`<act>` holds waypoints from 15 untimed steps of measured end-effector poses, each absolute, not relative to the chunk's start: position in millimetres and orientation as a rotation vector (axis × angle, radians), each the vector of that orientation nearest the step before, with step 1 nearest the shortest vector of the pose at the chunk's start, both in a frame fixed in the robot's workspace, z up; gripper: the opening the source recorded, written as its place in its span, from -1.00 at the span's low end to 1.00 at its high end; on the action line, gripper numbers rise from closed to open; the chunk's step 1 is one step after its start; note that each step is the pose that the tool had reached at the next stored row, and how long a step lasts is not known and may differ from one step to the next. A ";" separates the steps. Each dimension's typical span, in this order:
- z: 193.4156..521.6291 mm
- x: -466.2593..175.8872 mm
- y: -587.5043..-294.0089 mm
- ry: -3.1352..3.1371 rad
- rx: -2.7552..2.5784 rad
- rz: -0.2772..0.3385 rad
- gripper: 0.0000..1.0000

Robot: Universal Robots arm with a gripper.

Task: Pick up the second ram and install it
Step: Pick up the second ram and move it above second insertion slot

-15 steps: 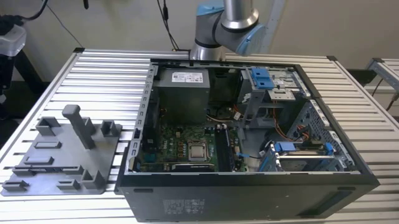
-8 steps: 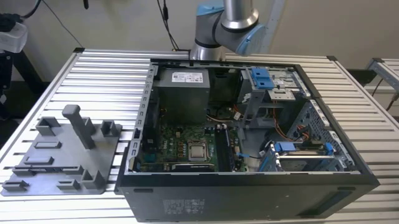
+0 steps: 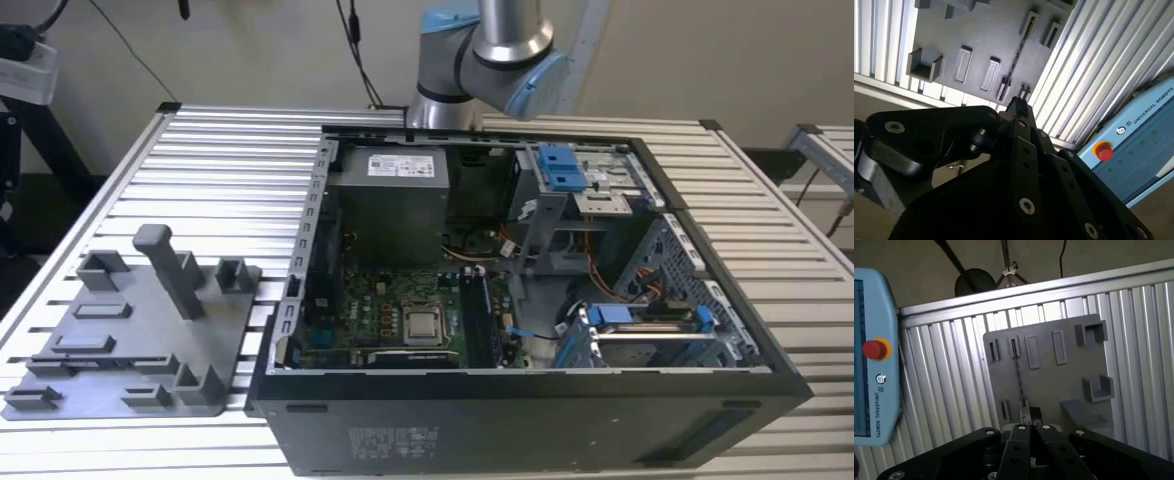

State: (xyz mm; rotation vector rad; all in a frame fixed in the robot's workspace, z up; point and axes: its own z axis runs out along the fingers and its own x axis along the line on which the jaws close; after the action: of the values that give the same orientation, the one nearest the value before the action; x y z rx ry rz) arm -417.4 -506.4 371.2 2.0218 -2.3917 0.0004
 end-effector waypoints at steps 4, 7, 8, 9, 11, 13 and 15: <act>371.2 -417.4 -506.4 -2.339 2.081 0.000 -0.79; 371.2 -417.4 -506.3 -2.315 2.108 -0.001 -0.79; 371.2 -417.3 -506.3 -2.310 2.112 -0.001 -0.79; 371.1 -417.2 -506.3 -2.303 2.119 -0.002 -0.79; 371.2 -417.1 -506.3 -2.290 2.131 -0.005 -0.79; 371.2 -417.0 -506.3 -2.274 2.143 -0.009 -0.79; 371.2 -417.0 -506.4 -2.260 2.155 -0.011 -0.79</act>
State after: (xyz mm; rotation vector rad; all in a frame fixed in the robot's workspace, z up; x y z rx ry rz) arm -417.0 -506.4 371.2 2.1547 -2.2604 -0.0110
